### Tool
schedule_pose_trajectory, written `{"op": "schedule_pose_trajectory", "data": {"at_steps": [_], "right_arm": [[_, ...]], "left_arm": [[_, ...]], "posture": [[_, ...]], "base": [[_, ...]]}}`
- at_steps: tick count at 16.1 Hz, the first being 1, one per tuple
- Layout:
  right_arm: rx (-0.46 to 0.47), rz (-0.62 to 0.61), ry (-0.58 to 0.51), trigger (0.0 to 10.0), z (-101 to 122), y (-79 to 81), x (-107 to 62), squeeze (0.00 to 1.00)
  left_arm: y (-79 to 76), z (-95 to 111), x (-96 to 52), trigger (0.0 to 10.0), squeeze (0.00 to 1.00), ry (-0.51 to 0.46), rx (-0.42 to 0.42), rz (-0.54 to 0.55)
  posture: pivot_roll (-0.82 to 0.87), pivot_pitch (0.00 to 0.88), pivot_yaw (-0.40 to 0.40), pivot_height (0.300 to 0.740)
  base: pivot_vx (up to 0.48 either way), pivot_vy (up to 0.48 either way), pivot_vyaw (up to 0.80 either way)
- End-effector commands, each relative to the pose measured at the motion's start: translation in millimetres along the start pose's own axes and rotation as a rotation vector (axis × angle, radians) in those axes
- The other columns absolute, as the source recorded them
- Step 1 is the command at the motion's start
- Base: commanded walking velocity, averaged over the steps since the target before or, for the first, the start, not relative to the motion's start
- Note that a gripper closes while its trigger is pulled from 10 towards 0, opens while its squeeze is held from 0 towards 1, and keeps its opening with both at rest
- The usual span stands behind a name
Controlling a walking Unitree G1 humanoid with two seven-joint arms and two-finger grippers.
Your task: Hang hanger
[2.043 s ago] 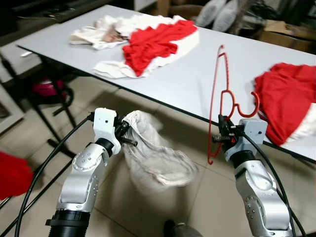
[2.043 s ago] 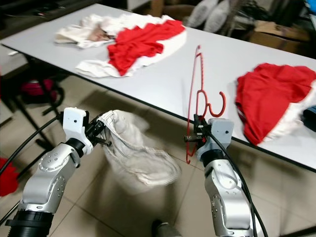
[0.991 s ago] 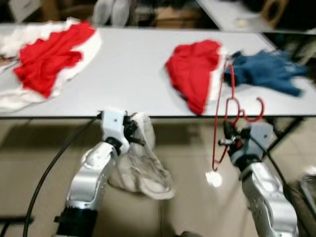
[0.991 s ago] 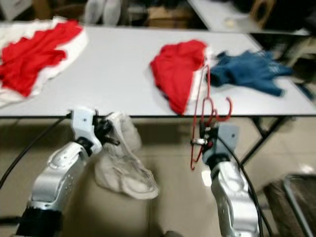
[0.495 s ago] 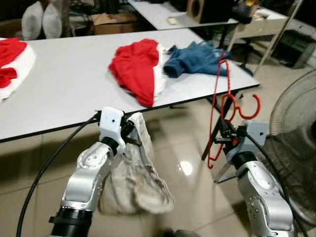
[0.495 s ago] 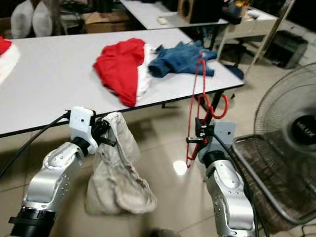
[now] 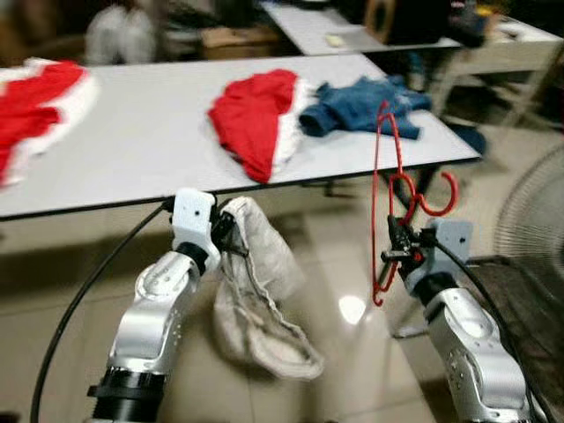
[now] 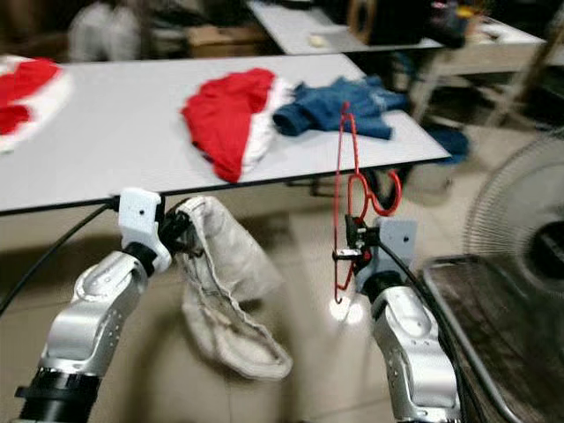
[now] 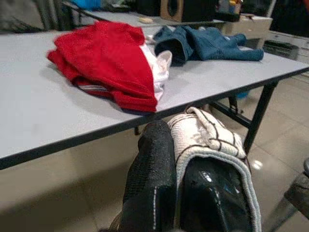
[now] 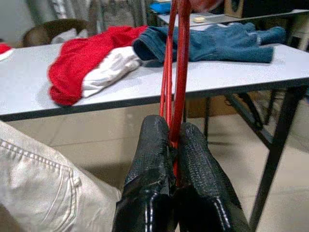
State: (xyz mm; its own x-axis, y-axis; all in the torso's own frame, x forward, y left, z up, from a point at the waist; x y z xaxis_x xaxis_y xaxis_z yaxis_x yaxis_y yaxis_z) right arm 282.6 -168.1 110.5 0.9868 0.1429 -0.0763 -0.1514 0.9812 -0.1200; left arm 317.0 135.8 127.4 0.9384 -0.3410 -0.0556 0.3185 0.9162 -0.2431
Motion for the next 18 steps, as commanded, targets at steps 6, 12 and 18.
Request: {"op": "schedule_pose_trajectory", "data": {"at_steps": [6, 12, 18], "right_arm": [[-0.082, 0.083, -0.065, 10.0, 25, 2.8, 7.6, 0.00], [-0.122, 0.293, -0.106, 10.0, 38, 11.4, -1.0, 0.00], [-0.398, 0.597, -0.038, 10.0, 45, -2.1, -27.7, 0.00]], "left_arm": [[-2.5, 29, 4.3, 10.0, 0.00, -0.116, 0.025, -0.019], [8.6, 47, 7.8, 10.0, 0.00, -0.177, 0.048, 0.030], [32.4, 82, 14.5, 10.0, 0.00, -0.239, 0.099, 0.101]], "posture": [[-0.11, 0.026, -0.004, 0.740], [-0.11, 0.027, 0.001, 0.740], [-0.11, 0.018, -0.004, 0.740]], "base": [[0.314, 0.000, -0.22], [0.456, 0.000, 0.00], [0.480, 0.000, 0.13]]}}
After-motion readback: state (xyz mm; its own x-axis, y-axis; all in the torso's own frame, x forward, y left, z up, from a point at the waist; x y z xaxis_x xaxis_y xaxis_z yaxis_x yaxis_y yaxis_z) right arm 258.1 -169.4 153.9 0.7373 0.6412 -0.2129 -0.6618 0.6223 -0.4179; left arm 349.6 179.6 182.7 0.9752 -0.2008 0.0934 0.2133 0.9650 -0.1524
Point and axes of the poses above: a point about 5 cm out from each wrist's last joint towards the gripper, its own x axis pointing out of the wrist towards the gripper, its own z axis along the axis of the wrist's last joint, y = z × x, the point moved 2 cm from there along x, pointing out of the wrist towards the gripper, and after that the axes turned 14 degrees about -x, right-handed, at the moved point
